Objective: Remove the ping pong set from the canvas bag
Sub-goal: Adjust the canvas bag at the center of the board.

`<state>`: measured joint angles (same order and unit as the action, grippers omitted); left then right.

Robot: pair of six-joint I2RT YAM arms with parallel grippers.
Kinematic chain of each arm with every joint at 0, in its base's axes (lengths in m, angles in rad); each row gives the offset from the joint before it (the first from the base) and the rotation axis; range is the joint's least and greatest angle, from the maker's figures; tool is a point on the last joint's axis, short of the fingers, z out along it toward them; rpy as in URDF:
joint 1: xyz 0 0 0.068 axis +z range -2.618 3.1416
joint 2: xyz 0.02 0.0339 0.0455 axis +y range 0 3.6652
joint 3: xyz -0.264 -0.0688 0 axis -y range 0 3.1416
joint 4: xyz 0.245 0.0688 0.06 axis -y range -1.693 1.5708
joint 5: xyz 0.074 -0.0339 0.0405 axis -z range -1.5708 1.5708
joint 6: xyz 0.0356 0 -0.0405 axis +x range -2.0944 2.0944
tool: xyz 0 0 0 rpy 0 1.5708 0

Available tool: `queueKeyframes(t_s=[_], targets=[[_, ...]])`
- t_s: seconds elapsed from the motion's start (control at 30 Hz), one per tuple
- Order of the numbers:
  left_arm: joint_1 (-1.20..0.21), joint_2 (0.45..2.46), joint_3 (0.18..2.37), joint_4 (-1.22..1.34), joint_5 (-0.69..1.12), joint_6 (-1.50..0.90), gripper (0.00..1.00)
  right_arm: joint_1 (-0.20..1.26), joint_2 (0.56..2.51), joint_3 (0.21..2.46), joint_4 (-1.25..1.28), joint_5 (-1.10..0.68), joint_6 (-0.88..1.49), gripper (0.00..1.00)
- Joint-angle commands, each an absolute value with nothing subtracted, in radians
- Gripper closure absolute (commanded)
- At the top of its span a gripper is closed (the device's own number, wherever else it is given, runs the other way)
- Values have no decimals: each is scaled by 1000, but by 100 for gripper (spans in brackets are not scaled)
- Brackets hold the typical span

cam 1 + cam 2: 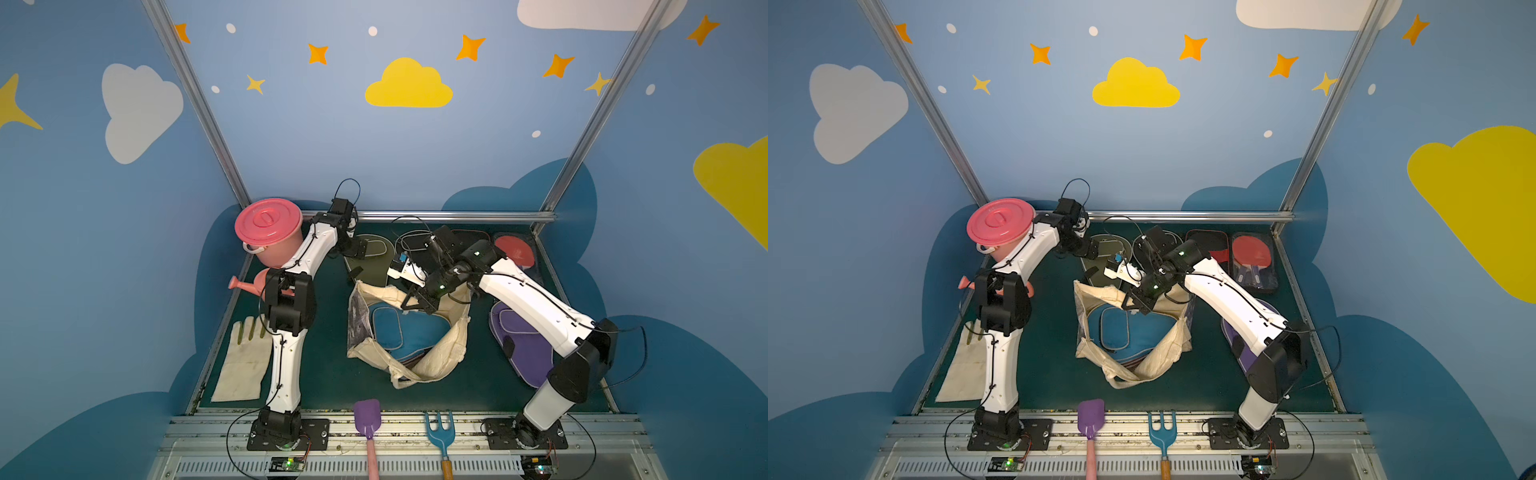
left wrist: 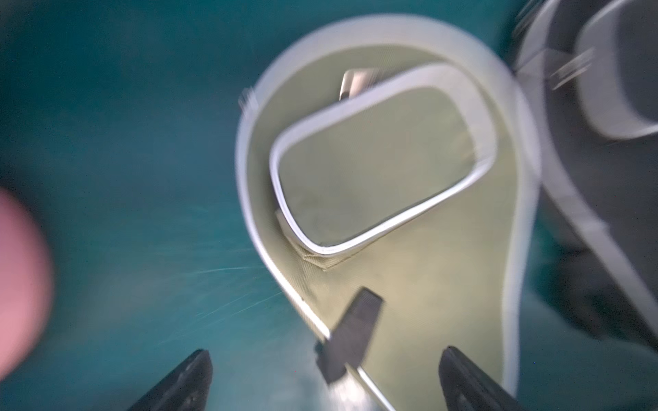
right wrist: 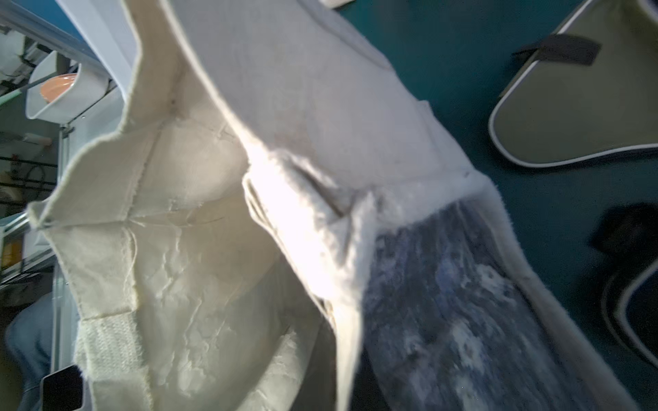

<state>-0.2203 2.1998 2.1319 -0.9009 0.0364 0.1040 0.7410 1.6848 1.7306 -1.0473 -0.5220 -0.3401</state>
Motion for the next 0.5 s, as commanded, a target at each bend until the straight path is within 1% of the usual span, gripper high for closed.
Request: queueKeyframes(t_s=[0.0, 0.1, 0.2, 0.37, 0.4, 0.47], targets=[[-237, 2037, 2164, -898, -35, 111, 0, 734, 1711, 1793, -1008, -435, -325, 100], [-244, 1919, 2153, -908, 4, 96, 0, 733, 1732, 1832, -970, -392, -313, 100], [-249, 1778, 2071, -902, 124, 78, 0, 732, 1766, 1897, -957, -353, -314, 100], [-276, 1469, 1707, -743, 481, 78, 0, 733, 1804, 1987, -961, -329, -313, 100], [-292, 1409, 1640, -723, 531, 83, 0, 733, 1810, 2000, -965, -325, -314, 100], [-323, 1317, 1541, -700, 547, 82, 0, 733, 1817, 2018, -969, -323, -313, 100]])
